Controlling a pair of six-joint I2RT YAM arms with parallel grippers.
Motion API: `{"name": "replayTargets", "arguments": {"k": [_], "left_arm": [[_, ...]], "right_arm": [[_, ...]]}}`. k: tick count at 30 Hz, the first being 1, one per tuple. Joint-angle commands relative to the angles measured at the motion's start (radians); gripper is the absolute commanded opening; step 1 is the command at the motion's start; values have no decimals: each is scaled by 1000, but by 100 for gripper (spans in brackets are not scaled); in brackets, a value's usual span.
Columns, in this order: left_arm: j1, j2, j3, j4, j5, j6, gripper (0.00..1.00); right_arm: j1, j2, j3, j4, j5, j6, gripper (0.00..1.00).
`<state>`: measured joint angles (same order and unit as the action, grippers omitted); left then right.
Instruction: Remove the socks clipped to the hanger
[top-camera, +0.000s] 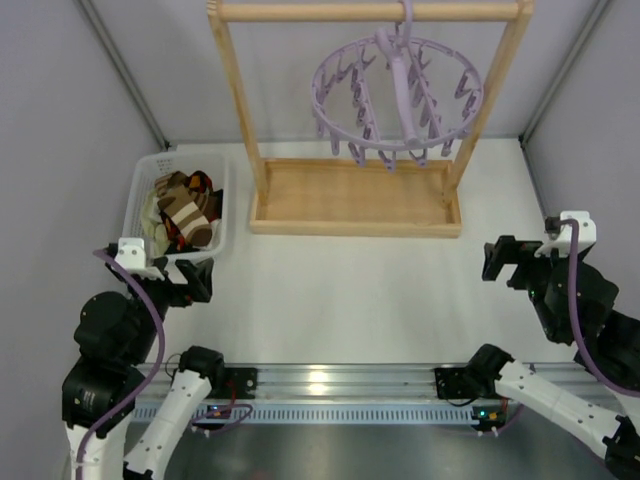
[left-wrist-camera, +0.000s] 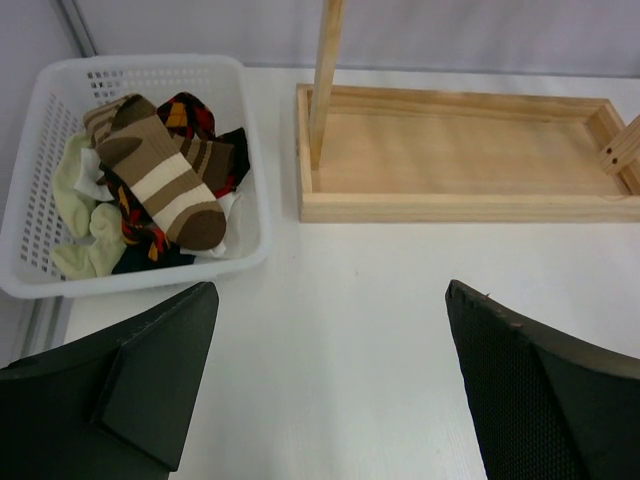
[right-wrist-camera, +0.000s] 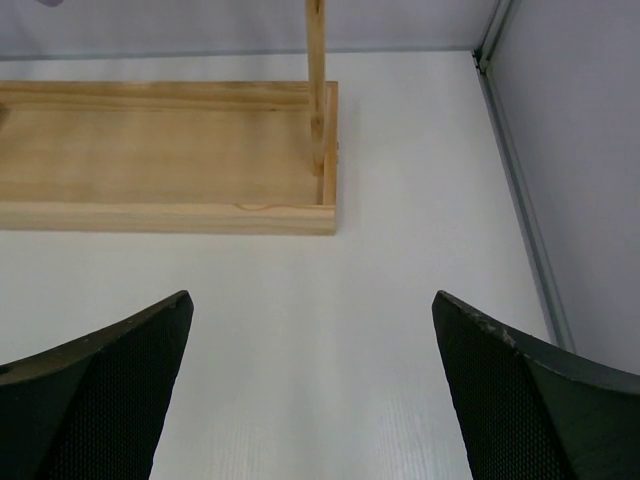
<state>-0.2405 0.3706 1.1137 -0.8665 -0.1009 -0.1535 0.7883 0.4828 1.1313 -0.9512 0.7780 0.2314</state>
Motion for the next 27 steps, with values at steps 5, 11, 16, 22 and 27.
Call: {"name": "replayTargets", "arguments": {"k": [5, 11, 16, 22, 27], "left_arm": [[-59, -87, -2, -88, -119, 31, 99], [-74, -78, -5, -83, -94, 32, 99], [-79, -85, -9, -83, -89, 25, 99], [-79, -84, -9, -83, -69, 23, 99], [-79, -84, -9, -81, -56, 20, 99]], "right_arm": [[-12, -24, 62, -127, -5, -38, 99], [-11, -42, 42, -113, -45, -12, 99], [-12, -49, 24, -84, -51, -10, 99], [-12, -44, 13, -54, -66, -1, 99], [-11, -59, -8, -37, -56, -6, 99]]}}
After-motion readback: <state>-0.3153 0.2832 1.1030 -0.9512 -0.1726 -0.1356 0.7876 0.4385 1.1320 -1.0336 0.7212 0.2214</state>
